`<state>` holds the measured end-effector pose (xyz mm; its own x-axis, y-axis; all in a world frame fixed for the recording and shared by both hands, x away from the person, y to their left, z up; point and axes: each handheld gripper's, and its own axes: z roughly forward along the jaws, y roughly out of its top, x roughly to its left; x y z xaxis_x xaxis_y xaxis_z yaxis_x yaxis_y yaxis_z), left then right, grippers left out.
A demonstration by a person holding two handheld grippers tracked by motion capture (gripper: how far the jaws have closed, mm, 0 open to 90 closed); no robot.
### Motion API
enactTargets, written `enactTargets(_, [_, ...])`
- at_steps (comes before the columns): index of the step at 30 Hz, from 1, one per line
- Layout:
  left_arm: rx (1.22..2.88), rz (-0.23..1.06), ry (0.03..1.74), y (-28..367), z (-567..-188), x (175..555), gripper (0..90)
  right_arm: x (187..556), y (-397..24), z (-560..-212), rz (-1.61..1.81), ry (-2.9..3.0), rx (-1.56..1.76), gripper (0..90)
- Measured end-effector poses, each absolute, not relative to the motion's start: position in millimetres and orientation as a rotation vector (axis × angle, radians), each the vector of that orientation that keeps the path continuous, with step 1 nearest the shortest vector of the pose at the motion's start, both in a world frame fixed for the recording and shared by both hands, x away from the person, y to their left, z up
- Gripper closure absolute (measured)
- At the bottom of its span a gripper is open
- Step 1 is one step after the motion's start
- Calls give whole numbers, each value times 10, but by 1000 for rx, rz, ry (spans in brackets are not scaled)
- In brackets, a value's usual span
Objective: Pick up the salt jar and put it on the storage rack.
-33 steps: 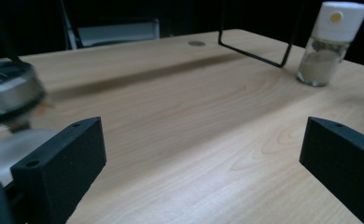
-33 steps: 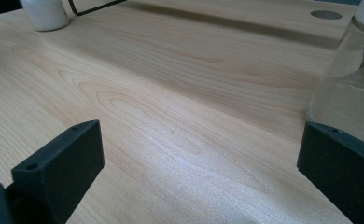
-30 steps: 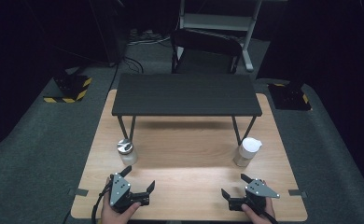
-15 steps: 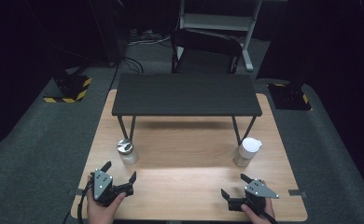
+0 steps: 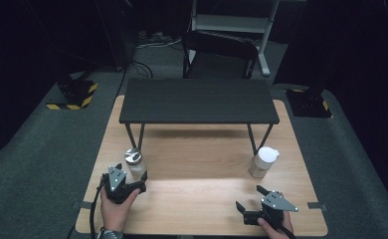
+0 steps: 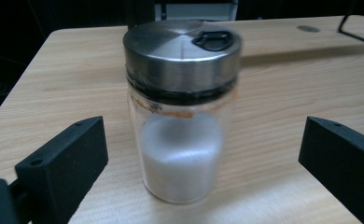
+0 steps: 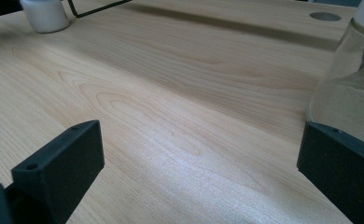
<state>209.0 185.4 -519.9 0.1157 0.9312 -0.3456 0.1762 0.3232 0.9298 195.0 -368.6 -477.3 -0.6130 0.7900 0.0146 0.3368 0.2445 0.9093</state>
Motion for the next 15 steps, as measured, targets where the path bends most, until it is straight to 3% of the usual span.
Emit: enactTargets(15, [1083, 789, 1418, 1785, -5263, 2340, 136, 1939, -3695, -4784, 1351, 2060, 1034, 5])
